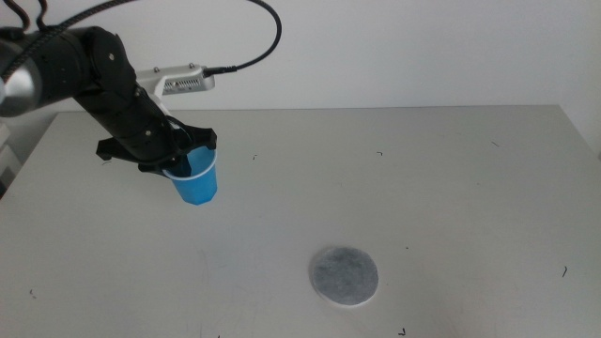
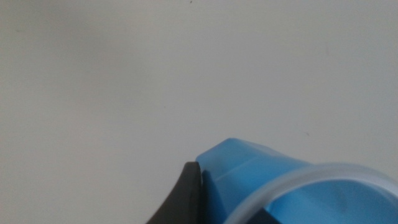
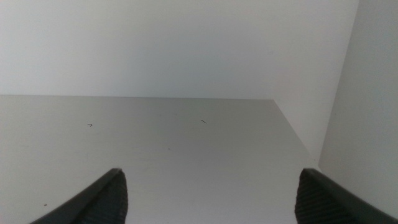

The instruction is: Place an empty cup on a cup mat.

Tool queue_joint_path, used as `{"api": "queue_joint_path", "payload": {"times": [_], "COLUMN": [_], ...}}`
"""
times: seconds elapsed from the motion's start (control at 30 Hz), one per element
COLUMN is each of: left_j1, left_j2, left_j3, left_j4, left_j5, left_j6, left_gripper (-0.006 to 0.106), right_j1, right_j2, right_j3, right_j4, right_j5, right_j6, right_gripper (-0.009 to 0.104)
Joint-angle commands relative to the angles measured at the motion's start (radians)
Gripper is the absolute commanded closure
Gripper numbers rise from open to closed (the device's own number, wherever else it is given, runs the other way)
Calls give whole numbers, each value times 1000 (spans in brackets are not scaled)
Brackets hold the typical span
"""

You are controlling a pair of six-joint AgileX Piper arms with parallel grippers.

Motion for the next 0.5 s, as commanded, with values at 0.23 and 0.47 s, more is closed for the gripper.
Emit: {"api": "queue_joint_path", "payload": {"times": [0.23, 0.47], "left_j1": [-36, -145], "left_j2": [-265, -313], "left_j3": [-29, -29], "left_j4": [-7, 32], "left_j5": [161, 220], "left_j6": [-61, -104], "left_gripper": [100, 100], "right_j1": [1, 1], "right_j2": [-27, -27], "right_j3": [-8, -8], "right_j4": [-14, -14], "right_j5": [-75, -75], "right_j6": [-5, -5], "right_gripper": [1, 1]}}
